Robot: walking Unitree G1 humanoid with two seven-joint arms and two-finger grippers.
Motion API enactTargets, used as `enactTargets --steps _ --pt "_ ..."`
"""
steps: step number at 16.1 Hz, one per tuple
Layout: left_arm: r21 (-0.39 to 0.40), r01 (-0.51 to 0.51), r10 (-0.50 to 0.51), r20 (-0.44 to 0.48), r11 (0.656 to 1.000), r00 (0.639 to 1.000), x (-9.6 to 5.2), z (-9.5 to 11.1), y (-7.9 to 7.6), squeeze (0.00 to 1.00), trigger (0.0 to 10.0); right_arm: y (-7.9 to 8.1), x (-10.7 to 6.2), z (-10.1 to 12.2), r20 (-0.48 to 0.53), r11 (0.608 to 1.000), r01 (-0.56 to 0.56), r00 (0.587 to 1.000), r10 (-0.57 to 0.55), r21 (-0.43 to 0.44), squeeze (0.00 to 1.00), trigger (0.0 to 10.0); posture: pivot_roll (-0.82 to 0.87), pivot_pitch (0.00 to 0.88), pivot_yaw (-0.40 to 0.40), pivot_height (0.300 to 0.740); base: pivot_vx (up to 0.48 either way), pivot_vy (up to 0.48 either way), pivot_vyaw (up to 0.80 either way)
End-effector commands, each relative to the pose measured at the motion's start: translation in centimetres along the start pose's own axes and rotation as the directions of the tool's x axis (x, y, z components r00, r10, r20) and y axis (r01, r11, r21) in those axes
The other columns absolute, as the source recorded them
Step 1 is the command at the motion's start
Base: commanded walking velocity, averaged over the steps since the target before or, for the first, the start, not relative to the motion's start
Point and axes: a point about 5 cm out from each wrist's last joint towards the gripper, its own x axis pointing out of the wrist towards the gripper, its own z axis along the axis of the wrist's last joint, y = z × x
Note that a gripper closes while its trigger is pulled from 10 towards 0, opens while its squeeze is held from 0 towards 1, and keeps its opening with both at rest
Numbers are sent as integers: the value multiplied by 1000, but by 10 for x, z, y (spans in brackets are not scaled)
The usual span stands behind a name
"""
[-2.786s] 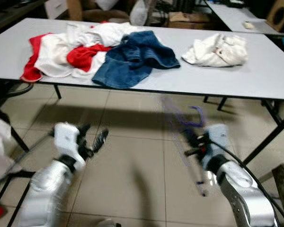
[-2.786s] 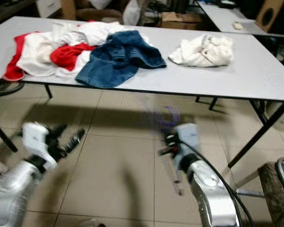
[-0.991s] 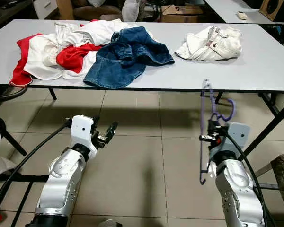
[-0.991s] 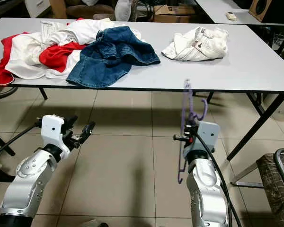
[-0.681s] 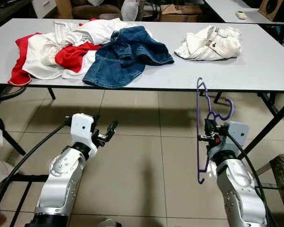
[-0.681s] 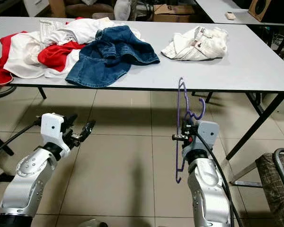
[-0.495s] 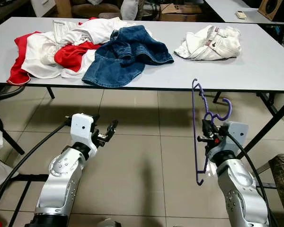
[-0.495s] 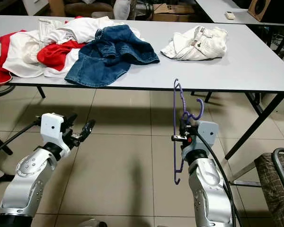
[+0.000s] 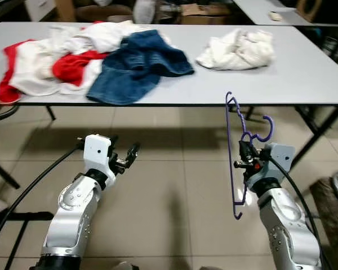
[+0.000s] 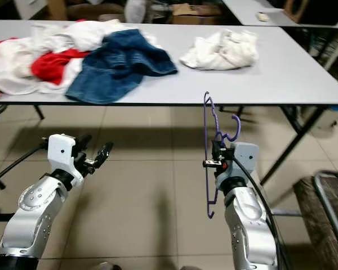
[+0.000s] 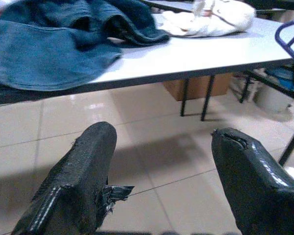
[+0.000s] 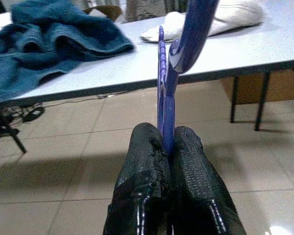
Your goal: Hang hanger
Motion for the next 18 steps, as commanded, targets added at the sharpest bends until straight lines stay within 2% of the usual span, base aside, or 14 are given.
enactTargets --steps 1,10,12,14,18 --pt "5 -3 3 -2 1000 1000 -1 2 1 0 10000 0 0 5 17 1000 -3 1000 3 13 0 10000 -95 57 -6 740 0 -304 0" --pt "7 4 -4 9 1000 1000 0 3 2 0 10000 4 4 5 18 1000 -19 1000 19 0 0 10000 -86 48 -11 740 0 -306 0" --pt "-16 41 -41 0 999 999 0 3 -6 0 10000 4 4 5 13 1000 -28 1000 28 -7 0 10000 -84 48 -16 740 0 0 0" --pt "-39 25 -25 14 999 1000 0 5 -5 0 10000 6 5 6 16 999 -44 999 44 2 0 10000 -78 56 -25 740 0 0 0" --pt "-32 -1 1 22 999 1000 -8 8 2 0 10000 9 6 5 6 998 -67 998 67 9 0 10000 -53 70 -47 740 0 0 0"
